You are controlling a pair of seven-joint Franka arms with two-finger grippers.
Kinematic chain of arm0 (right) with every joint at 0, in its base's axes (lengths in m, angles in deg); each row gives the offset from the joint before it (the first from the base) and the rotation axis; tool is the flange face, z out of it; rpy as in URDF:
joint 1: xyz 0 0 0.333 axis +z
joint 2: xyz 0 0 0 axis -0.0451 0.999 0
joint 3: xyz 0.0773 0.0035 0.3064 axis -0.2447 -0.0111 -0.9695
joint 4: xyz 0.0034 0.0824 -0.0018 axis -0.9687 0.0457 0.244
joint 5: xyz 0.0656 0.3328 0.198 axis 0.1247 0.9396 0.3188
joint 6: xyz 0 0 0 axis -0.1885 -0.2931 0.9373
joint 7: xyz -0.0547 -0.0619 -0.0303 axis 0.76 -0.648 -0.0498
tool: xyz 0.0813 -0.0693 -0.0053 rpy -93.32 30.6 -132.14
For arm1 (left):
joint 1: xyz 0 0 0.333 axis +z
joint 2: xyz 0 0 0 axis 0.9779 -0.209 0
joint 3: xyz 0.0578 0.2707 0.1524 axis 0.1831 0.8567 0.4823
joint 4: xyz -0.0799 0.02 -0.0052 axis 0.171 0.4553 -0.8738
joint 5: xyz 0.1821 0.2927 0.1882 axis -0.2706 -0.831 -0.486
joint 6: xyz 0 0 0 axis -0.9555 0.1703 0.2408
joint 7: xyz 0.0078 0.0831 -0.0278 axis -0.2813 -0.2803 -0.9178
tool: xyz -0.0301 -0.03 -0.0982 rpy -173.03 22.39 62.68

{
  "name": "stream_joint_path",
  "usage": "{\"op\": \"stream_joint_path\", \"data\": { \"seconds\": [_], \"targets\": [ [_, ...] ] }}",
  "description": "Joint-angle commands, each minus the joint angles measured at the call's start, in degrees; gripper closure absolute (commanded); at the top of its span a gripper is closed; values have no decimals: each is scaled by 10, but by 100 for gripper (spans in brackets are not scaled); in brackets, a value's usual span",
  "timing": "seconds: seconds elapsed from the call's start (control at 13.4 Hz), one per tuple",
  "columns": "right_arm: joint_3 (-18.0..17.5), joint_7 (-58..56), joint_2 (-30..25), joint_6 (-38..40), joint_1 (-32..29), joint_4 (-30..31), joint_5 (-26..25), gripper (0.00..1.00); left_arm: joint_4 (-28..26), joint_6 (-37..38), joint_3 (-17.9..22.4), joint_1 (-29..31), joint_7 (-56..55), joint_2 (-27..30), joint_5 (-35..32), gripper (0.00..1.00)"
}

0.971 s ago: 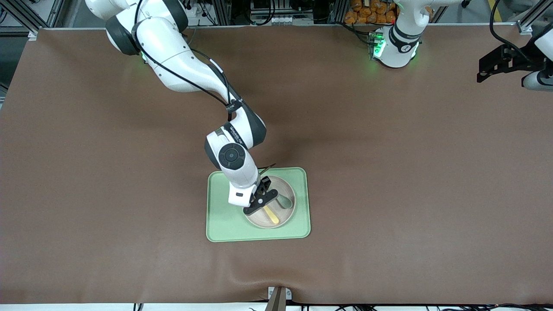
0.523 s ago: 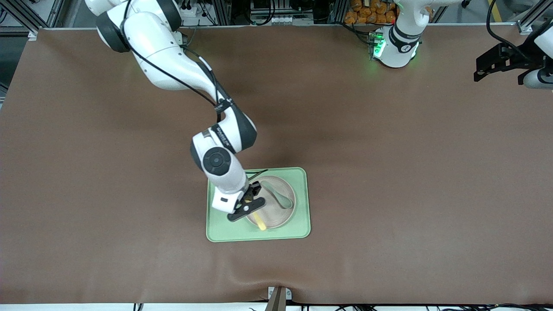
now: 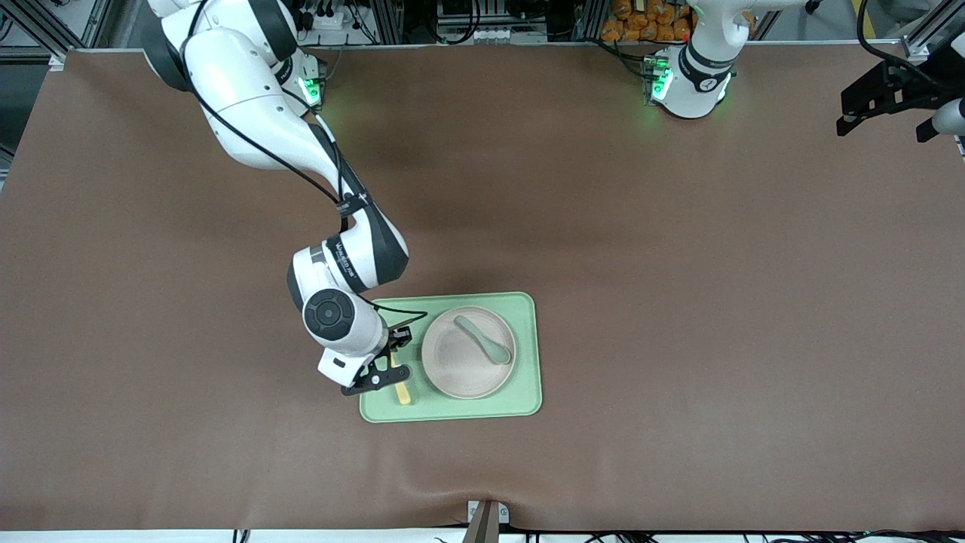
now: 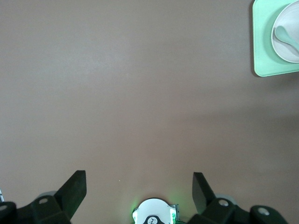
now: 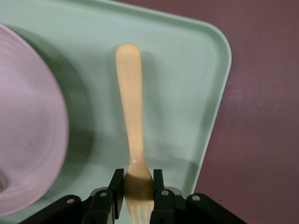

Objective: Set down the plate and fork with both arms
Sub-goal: 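Lift the fork off the plate and set it beside the plate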

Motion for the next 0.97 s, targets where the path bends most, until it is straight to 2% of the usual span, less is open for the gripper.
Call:
{"op": "stream_joint_path", "data": {
  "seconds": [0.0,0.22,0.3,0.37,0.45,0.52,0.75,0.9],
  "targets": [
    [-5,46,-13,-9,3,25,2,100,-12,-9,-1,7,37,10,-2,0],
    [-5,71,-10,-11,4,25,2,98,-13,-9,1,10,44,9,-2,0],
    [-6,72,-10,-10,3,25,2,68,-14,-9,0,10,38,8,-2,0],
    [-6,72,-10,-10,2,25,3,29,-14,-8,0,9,37,-5,-2,0],
    [-7,72,-10,-9,2,24,2,4,-14,-8,-1,6,35,-15,-2,0],
    [-7,72,-11,-9,-1,23,3,0,-14,-9,-3,6,35,-23,-2,0],
    [-11,87,-17,-3,-2,7,2,0,-16,-32,-3,8,34,-37,0,0],
    [-11,139,-31,-3,-2,-1,0,0,-33,-56,-3,10,34,-35,0,0]
  ]
}}
